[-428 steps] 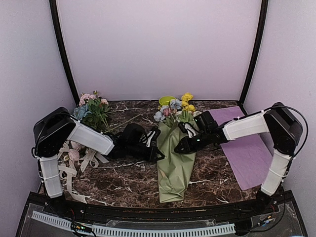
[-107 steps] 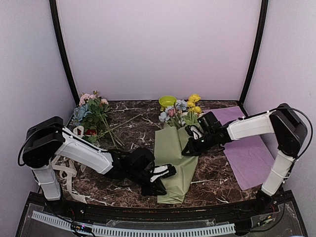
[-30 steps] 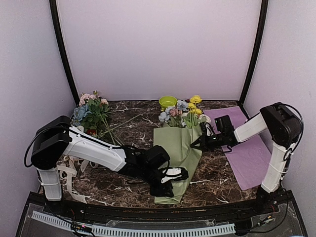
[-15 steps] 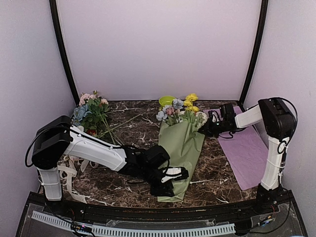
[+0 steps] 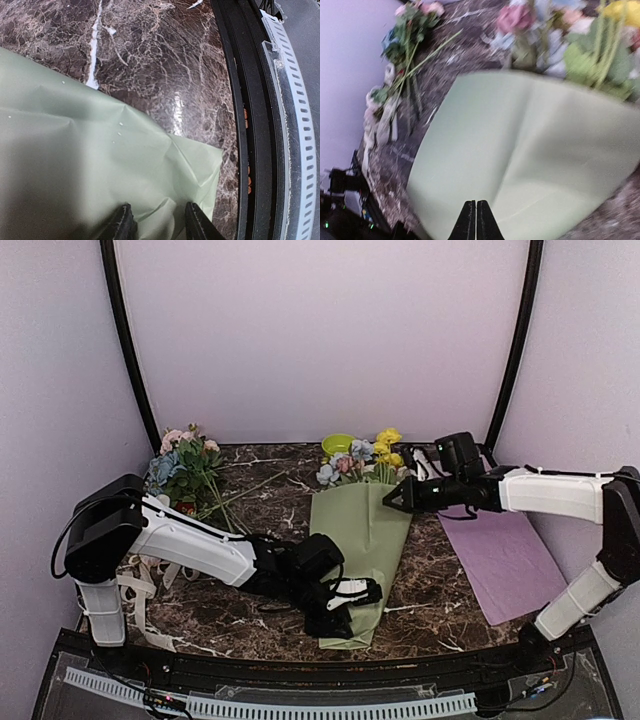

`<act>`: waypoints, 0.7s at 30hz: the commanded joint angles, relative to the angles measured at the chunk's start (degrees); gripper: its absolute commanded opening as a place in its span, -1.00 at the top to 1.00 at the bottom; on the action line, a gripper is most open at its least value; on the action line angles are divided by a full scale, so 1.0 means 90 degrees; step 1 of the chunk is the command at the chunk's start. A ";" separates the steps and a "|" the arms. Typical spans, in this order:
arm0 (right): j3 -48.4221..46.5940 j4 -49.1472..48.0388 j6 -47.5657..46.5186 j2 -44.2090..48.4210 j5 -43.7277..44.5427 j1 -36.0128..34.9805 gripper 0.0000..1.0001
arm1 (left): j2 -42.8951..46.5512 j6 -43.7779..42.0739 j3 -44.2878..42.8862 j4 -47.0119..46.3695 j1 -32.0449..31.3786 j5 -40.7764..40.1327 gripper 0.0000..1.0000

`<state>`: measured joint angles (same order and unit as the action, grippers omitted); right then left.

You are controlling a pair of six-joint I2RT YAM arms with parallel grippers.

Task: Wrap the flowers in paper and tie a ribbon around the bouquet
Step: Press the fold line of the folded bouquet.

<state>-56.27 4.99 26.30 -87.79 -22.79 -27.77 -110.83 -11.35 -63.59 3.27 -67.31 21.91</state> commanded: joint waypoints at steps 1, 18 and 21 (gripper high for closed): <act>0.1141 0.0375 0.0393 0.0565 -0.0277 -0.0871 0.94 | -0.0030 0.0038 0.0154 0.0142 -0.0012 0.0154 0.27; 0.3166 -0.1710 0.2059 0.0264 -0.0712 -0.2656 0.98 | 0.0140 0.0256 0.0340 -0.0285 -0.0011 0.0155 0.26; 0.3288 -0.1164 0.2021 0.0165 -0.0361 -0.2657 1.00 | 0.0358 0.0309 0.0428 -0.0463 -0.0011 0.0204 0.20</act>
<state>-28.38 -8.10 44.03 -85.06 -29.69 -51.18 -110.63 -9.63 -61.80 -0.43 -67.26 22.50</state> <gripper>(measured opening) 0.005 0.378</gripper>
